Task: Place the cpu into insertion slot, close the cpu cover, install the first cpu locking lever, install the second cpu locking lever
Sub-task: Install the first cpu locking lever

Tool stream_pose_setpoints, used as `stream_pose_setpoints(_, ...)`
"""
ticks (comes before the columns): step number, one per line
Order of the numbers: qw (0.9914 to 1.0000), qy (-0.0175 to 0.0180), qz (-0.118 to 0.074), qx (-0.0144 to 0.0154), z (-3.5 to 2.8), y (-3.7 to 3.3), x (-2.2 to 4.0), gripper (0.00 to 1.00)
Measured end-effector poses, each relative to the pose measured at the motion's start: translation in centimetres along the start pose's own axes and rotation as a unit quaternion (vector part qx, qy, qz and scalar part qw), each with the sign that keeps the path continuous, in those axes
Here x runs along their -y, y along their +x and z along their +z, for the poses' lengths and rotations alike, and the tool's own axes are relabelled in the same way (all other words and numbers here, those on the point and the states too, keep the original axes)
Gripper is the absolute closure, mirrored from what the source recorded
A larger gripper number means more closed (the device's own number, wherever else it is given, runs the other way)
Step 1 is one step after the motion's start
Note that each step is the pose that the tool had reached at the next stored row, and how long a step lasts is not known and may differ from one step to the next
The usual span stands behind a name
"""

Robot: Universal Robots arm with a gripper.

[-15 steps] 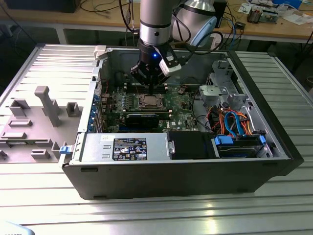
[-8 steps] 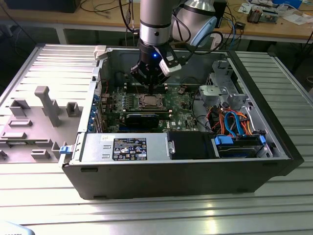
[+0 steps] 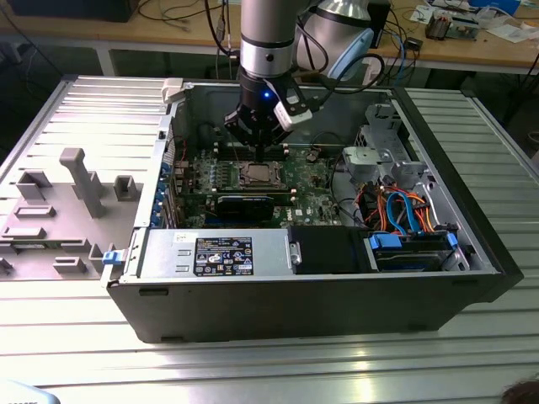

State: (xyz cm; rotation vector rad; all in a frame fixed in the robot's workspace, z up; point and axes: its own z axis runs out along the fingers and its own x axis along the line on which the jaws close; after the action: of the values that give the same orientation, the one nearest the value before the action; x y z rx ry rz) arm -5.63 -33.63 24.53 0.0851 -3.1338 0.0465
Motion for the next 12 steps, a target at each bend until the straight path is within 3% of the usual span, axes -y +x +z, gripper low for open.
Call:
stream_pose_setpoints(4, 1.00000, -0.0022, 0.000, 0.0001, -0.01, 0.08, 0.00, 0.89)
stream_pose_setpoints(9, 0.99957, -0.0148, -0.025, 0.0015, 0.00, 0.08, -0.01, 0.89)
stream_pose_setpoints(11, 0.99917, -0.0160, -0.037, 0.0017, 0.00, 0.08, 0.00, 0.89)
stream_pose_setpoints(12, 0.99904, -0.0219, -0.038, 0.0023, 0.00, 0.08, 0.00, 0.89)
